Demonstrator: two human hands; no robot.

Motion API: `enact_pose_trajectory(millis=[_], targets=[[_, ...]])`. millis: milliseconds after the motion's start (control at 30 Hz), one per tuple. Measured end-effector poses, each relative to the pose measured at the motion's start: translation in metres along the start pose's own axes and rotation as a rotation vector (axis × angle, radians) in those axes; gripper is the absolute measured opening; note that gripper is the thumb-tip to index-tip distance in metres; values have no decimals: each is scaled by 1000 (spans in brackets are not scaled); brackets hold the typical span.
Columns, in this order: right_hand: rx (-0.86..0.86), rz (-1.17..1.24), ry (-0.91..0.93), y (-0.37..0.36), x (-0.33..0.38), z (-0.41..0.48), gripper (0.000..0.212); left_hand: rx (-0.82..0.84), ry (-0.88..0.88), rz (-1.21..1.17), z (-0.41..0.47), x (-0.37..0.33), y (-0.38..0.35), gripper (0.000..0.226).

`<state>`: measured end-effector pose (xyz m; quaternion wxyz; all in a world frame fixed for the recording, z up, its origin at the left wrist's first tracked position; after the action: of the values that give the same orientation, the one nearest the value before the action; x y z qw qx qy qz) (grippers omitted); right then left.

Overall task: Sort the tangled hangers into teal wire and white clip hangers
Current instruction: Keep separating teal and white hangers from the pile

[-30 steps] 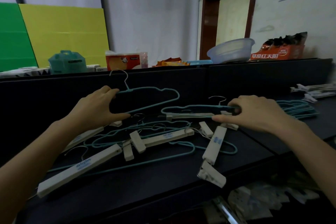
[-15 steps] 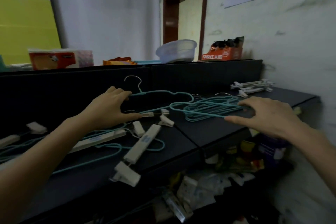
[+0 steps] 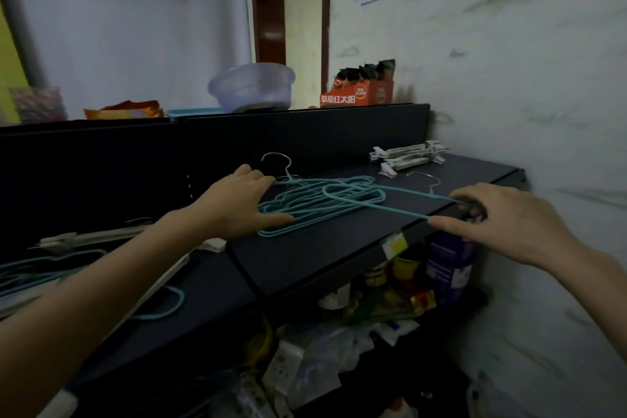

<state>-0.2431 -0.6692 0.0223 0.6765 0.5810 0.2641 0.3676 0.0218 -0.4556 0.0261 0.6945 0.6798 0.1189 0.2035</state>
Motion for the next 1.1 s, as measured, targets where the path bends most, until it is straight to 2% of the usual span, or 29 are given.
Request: enact_pose_trajectory(millis=[233,567,667,900,1000,1100], targets=[[-4,-12,24,-7,-35,64,102,20,27,58,72,-5,-10,86],[24,-7,185,-15,-46,163,109,119,113,-80,141,5,-23,88],[65,-11,229,-25,-42,187,112,177,141,-47,145,4,-32,88],[131,23,419,-36,-22,234,91,209,178,-91,146,-1,-50,105],[195,30,517,-40,-10,249,96,287,261,-169,135,-3,-43,107],[202,68,633,-48,4,265,115,328,329,-224,112,8,-33,111]])
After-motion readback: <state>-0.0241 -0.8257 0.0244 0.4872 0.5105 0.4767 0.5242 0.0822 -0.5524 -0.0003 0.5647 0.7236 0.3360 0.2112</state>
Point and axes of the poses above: each hand's wrist, its own z-axis towards the middle knuckle, its own y-axis out of the back of the hand, x = y × z, the point moved 1 cm from there along z, towards the middle knuckle, and after that the axes turned 15 degrees about x, right-handed, at the moved point
